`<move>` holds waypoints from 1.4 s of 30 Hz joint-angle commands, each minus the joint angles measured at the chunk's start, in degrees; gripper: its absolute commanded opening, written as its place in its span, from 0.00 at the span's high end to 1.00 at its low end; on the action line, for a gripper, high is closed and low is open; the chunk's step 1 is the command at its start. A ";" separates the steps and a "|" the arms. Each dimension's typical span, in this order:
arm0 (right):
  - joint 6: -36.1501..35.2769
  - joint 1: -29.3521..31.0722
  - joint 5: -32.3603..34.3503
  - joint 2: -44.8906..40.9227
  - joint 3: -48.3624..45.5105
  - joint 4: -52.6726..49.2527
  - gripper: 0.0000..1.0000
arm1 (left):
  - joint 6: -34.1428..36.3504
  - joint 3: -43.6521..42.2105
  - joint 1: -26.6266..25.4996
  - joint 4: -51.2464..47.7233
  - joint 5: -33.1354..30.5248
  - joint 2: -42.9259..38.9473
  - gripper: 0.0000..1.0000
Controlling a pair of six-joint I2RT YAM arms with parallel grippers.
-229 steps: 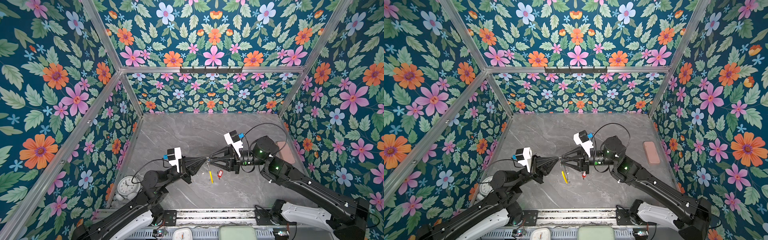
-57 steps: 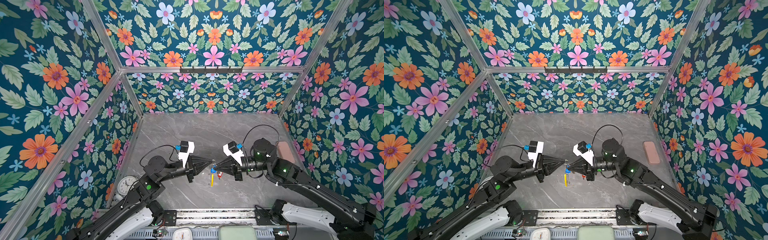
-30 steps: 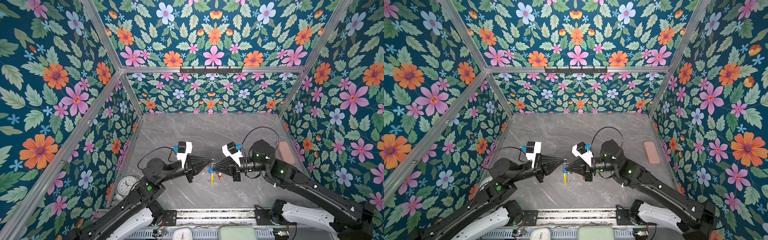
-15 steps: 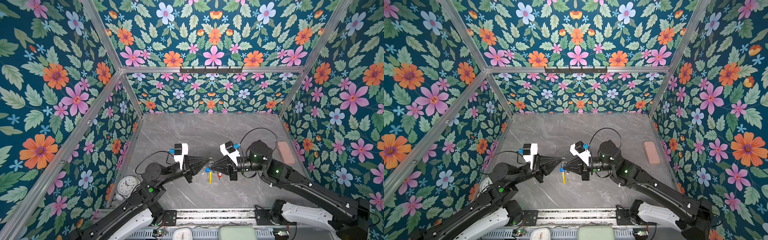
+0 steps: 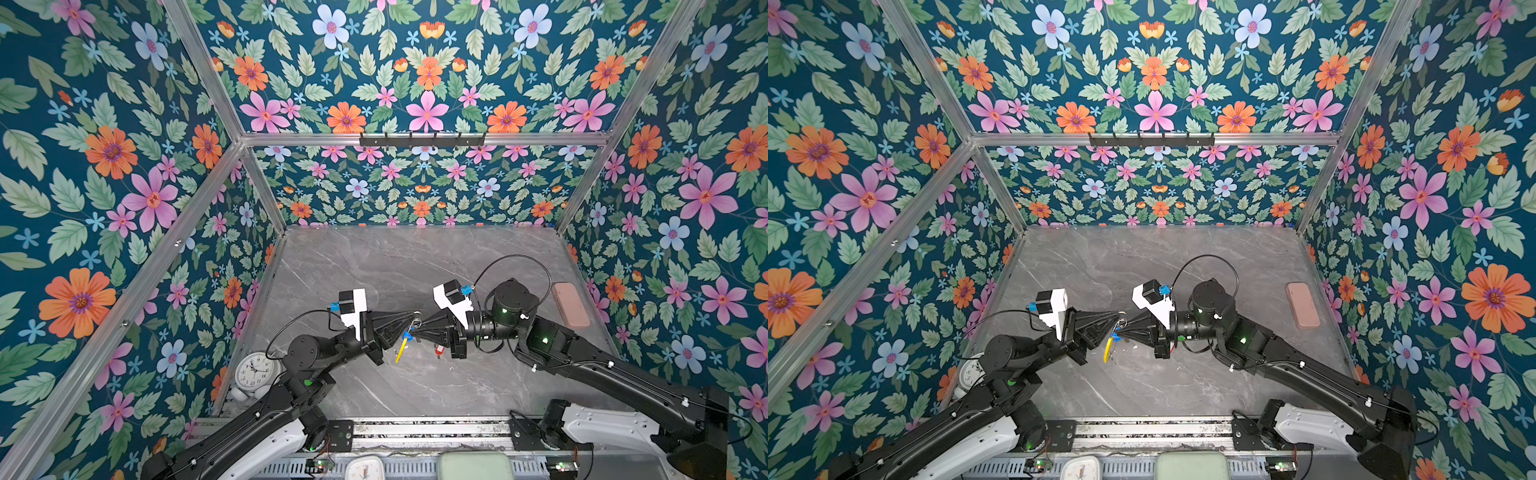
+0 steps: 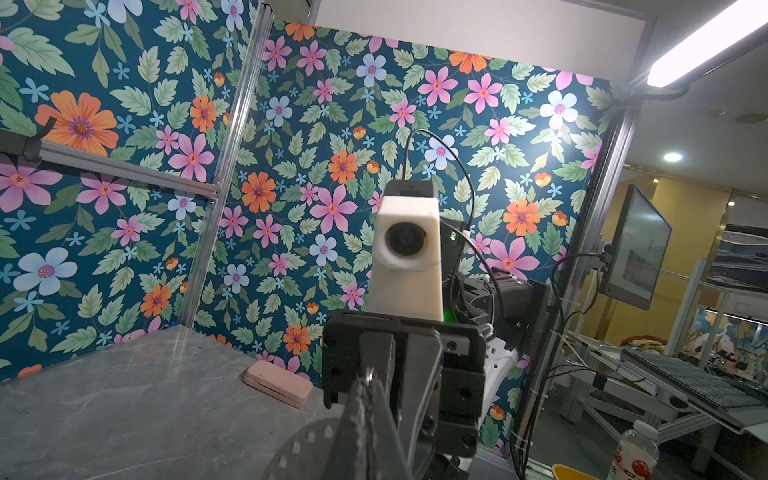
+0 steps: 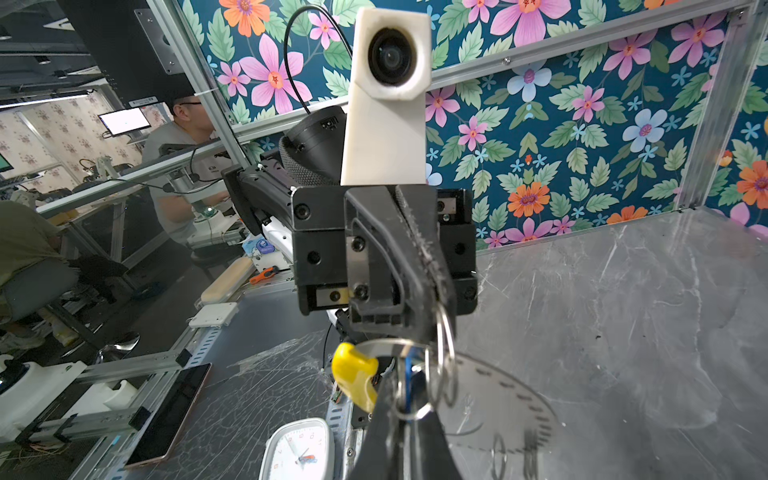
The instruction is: Remove the keys from the keyring
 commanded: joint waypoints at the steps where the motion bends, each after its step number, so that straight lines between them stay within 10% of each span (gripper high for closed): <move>1: 0.03 0.73 -1.04 1.19 1.18 1.95 1.00 | -0.19 -0.03 -0.03 3.46 -1.07 0.03 1.00; 42: -9.93 2.41 -6.34 8.80 14.81 -19.30 1.00 | 3.33 0.64 -0.11 -0.52 -0.06 2.21 1.00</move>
